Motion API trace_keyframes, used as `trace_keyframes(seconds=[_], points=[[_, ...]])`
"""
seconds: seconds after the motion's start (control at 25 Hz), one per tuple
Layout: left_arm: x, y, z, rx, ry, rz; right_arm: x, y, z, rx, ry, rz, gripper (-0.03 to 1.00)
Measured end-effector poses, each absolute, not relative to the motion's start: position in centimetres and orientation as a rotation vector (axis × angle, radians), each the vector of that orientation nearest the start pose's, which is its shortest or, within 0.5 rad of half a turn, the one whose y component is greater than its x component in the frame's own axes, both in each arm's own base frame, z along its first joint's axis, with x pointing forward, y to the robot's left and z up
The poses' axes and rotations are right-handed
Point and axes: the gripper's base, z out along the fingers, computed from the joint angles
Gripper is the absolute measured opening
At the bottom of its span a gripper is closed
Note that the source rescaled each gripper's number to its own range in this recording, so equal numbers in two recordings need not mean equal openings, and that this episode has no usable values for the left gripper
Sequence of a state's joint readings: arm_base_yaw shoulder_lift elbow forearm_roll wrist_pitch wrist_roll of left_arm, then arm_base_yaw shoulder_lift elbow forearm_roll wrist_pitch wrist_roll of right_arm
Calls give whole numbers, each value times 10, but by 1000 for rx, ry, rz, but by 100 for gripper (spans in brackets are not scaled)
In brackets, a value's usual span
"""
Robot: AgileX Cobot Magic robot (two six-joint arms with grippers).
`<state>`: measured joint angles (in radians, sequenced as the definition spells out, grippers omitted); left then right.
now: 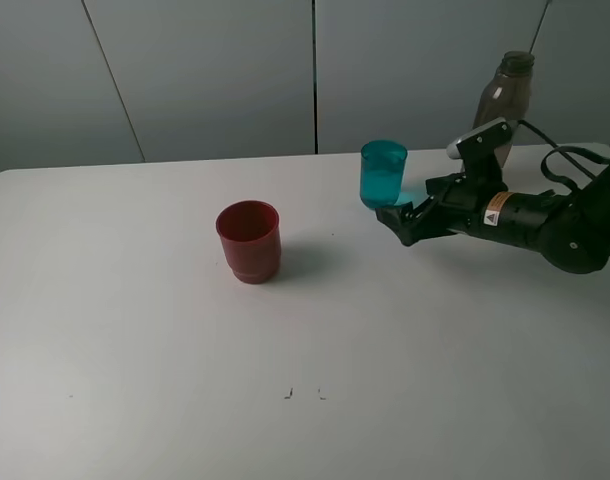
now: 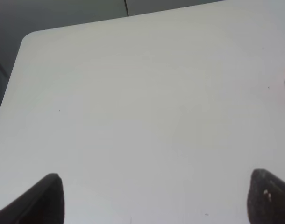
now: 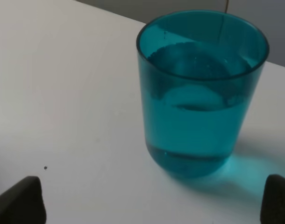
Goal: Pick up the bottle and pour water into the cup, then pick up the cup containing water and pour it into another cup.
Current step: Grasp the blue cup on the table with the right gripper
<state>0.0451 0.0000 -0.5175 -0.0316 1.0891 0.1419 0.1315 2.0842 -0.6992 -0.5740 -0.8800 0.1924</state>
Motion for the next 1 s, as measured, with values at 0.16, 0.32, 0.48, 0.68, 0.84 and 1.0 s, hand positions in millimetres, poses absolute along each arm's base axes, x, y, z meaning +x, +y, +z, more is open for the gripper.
trace_keyframes(seconds=[0.16,0.32,0.48,0.68,0.84,1.0], points=[[-8,-3,280,100,2053,77,333,86,71,-589,1955,406,100],[-8,-3,280,100,2053,77,340,88,68,-564,1951,401,100],[-8,-3,280,98,2053,76,346,89,64,-553,1951,399,100],[-8,-3,280,98,2053,76,352,91,60,-548,1949,398,100],[-8,-3,280,100,2053,79,356,91,61,-549,1938,394,100],[-8,-3,280,100,2053,79,361,92,64,-546,1925,392,100]])
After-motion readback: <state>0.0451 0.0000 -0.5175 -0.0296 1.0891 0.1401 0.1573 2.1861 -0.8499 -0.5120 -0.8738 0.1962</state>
